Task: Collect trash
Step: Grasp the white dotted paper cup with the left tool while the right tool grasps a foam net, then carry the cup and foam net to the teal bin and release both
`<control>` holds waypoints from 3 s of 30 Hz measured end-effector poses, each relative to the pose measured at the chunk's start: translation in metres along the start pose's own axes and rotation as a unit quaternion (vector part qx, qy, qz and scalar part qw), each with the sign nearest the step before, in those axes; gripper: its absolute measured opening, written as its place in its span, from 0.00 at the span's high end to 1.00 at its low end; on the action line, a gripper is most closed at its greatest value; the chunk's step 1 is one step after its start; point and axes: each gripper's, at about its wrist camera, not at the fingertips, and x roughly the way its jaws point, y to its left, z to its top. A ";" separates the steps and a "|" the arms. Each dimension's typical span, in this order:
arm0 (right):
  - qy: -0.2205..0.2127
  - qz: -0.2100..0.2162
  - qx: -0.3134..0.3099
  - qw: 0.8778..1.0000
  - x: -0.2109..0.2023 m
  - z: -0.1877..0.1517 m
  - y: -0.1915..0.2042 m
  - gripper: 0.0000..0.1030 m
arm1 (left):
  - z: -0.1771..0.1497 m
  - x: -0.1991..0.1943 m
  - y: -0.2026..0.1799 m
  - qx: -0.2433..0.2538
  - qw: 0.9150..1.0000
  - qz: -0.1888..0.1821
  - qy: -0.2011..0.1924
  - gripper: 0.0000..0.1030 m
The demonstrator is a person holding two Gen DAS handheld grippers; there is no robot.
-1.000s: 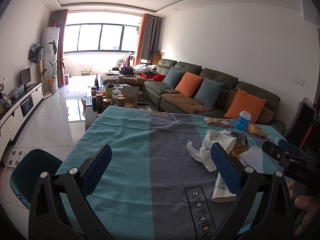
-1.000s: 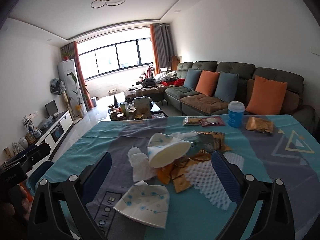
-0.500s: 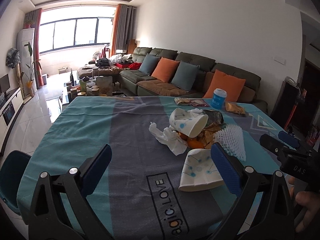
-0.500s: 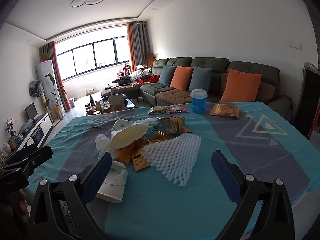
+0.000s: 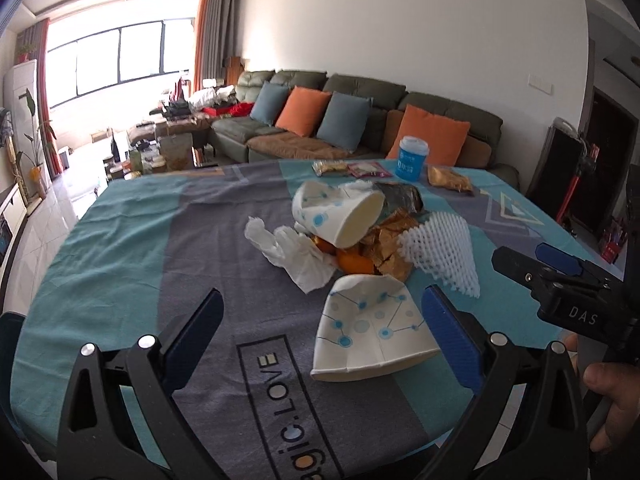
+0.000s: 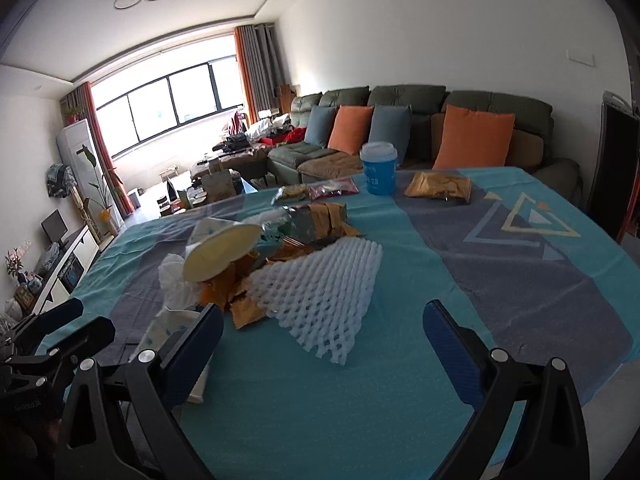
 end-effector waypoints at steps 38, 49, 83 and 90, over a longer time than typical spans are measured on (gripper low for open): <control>0.110 0.089 0.073 0.987 0.076 0.000 -0.027 0.91 | -0.011 0.078 -0.006 -0.063 0.988 -0.081 0.113 0.32; 0.036 0.095 0.060 0.993 0.026 0.025 -0.020 0.92 | 0.008 0.026 0.024 -0.084 0.993 -0.073 0.041 0.32; 0.021 0.209 -0.048 0.977 0.024 0.059 0.117 0.92 | -0.031 0.024 0.156 -0.241 0.967 -0.040 0.077 0.66; 0.018 0.212 -0.047 0.976 0.020 0.060 0.118 0.92 | -0.024 0.018 0.157 -0.250 0.965 -0.064 0.056 0.79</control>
